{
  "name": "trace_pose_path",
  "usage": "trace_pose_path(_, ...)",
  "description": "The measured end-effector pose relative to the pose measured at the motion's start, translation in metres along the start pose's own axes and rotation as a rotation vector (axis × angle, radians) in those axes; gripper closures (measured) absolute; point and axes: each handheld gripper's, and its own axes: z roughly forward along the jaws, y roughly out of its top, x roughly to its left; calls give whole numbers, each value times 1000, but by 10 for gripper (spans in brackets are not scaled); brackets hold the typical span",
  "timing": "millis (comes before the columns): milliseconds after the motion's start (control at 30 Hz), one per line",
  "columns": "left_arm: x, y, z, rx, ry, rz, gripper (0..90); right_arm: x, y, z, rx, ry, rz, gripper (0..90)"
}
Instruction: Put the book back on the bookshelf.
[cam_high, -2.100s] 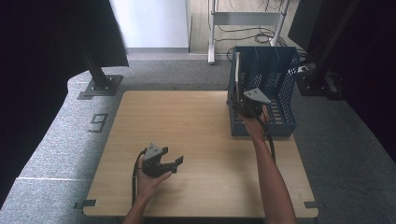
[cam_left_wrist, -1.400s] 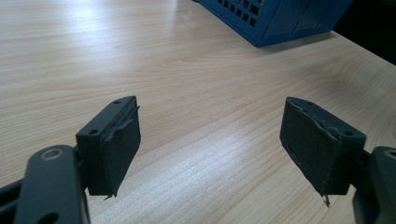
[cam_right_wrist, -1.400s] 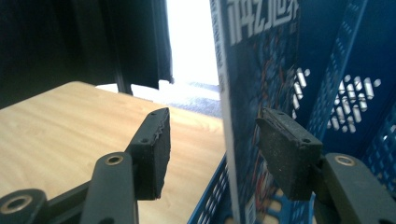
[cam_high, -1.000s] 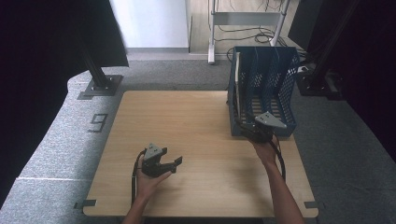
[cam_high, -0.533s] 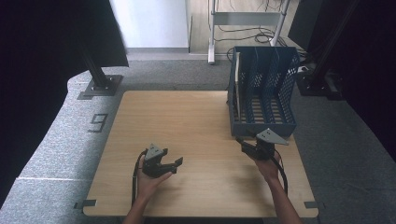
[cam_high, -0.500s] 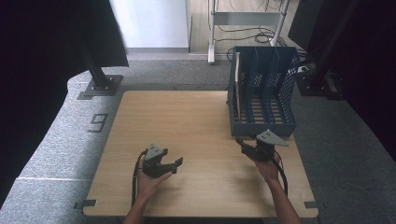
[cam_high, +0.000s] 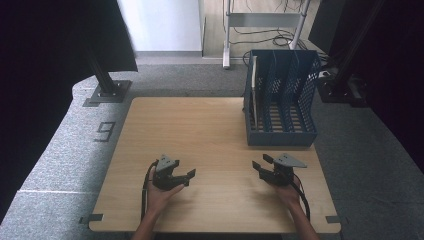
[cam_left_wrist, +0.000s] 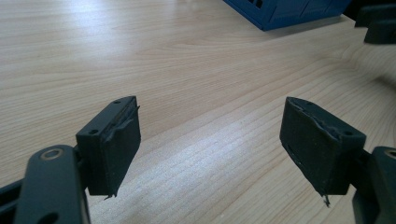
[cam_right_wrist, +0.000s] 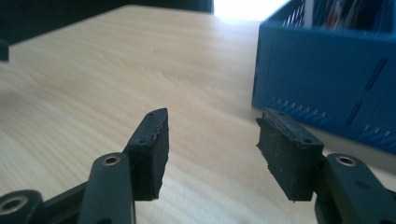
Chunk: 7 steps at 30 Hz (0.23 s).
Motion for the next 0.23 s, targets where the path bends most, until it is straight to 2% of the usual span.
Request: trace_pose_path(233, 0, 0, 1, 1, -1, 1, 204, 0, 0, -1, -4, -3, -1, 410)
